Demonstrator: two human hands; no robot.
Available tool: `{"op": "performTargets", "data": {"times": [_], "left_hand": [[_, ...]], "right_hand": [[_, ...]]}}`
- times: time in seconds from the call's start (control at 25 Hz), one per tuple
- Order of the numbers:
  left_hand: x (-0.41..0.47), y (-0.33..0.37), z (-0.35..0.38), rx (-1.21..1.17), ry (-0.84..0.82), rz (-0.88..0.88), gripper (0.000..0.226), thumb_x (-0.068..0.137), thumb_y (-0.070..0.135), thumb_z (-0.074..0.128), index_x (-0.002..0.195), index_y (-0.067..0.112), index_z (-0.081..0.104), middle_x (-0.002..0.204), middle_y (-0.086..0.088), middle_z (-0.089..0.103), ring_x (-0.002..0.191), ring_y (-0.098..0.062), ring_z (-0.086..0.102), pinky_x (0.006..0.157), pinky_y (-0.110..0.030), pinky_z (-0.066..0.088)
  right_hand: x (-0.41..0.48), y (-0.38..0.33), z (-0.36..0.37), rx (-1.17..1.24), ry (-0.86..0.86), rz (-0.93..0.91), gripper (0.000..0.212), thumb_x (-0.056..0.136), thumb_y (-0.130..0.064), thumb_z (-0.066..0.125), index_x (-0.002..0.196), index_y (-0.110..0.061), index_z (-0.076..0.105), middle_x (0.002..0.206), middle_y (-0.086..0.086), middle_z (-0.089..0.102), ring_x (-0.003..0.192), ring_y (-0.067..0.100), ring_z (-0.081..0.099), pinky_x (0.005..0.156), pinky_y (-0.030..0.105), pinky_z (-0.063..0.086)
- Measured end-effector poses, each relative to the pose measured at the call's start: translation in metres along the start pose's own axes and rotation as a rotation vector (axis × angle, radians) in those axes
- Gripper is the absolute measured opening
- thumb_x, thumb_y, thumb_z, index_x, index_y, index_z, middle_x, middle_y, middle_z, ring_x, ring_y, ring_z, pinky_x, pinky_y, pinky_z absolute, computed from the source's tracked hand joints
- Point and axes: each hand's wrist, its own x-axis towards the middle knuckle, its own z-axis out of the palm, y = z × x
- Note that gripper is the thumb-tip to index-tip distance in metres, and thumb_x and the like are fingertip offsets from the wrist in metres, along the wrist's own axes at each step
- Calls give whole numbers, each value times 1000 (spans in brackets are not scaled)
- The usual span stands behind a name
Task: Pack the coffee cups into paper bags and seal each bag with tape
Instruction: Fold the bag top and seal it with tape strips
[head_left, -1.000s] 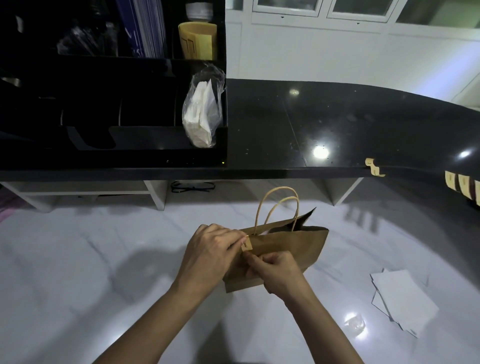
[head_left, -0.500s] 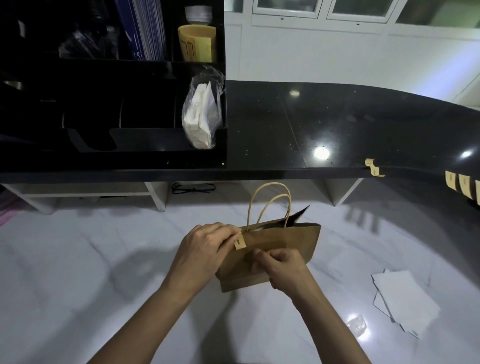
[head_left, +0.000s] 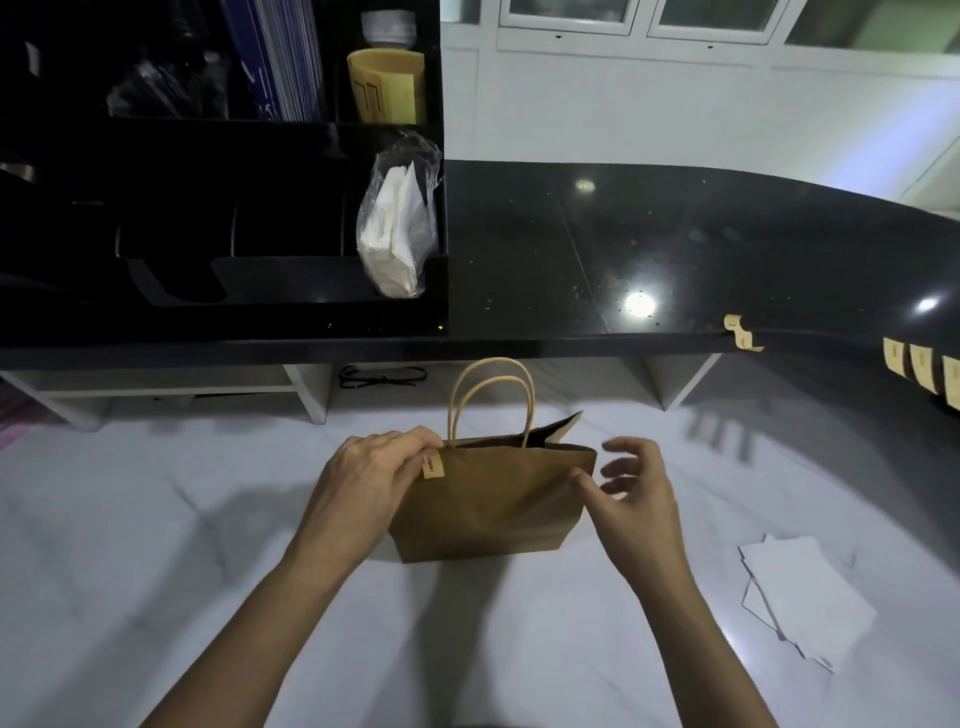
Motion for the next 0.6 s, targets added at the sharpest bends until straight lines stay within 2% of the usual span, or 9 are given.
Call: {"op": "performTargets", "data": {"times": [0.08, 0.12, 0.24, 0.32, 0.44, 0.6], "left_hand": [[2, -3, -4, -19, -27, -12, 15, 101, 27, 54, 104, 33, 67, 90, 17, 69, 84, 5, 50, 78, -8, 34], [3, -5, -5, -19, -47, -19, 14, 101, 30, 53, 104, 36, 66, 90, 19, 68, 84, 2, 52, 76, -10, 34], [3, -7, -7, 18, -73, -24, 12, 102, 35, 52, 105, 39, 63, 86, 21, 65, 81, -7, 53, 72, -13, 35], [2, -6, -7, 56, -52, -34, 11, 101, 35, 53, 104, 36, 64, 77, 21, 60, 80, -9, 52, 70, -15, 34], [1, -7, -7, 135, -6, -59, 13, 99, 40, 55, 101, 33, 66, 82, 17, 65, 84, -13, 54, 73, -27, 39], [2, -12, -4, 156, 14, -50, 12, 96, 40, 58, 98, 32, 67, 87, 17, 66, 88, -14, 54, 79, -33, 45]], "right_hand": [[6, 3, 0, 18, -135, -78, 59, 88, -17, 73, 137, -39, 49, 121, -14, 56, 110, 3, 57, 86, 24, 46], [9, 4, 0, 17, -194, -108, 63, 90, -15, 70, 143, -41, 46, 128, -16, 53, 117, 1, 54, 93, 23, 44], [19, 1, 0, 69, -251, -139, 53, 93, -12, 64, 136, -43, 55, 134, -15, 56, 124, 1, 53, 102, 28, 46], [24, 2, 1, 105, -219, -147, 43, 93, -10, 65, 122, -41, 64, 127, -12, 63, 121, 4, 57, 101, 34, 50], [27, 6, 2, 122, -166, -169, 28, 92, -13, 70, 106, -38, 69, 117, -12, 69, 114, 7, 63, 93, 36, 55], [28, 8, 4, 156, -124, -178, 18, 92, -12, 72, 97, -30, 71, 103, -13, 73, 97, 4, 69, 76, 18, 54]]}}
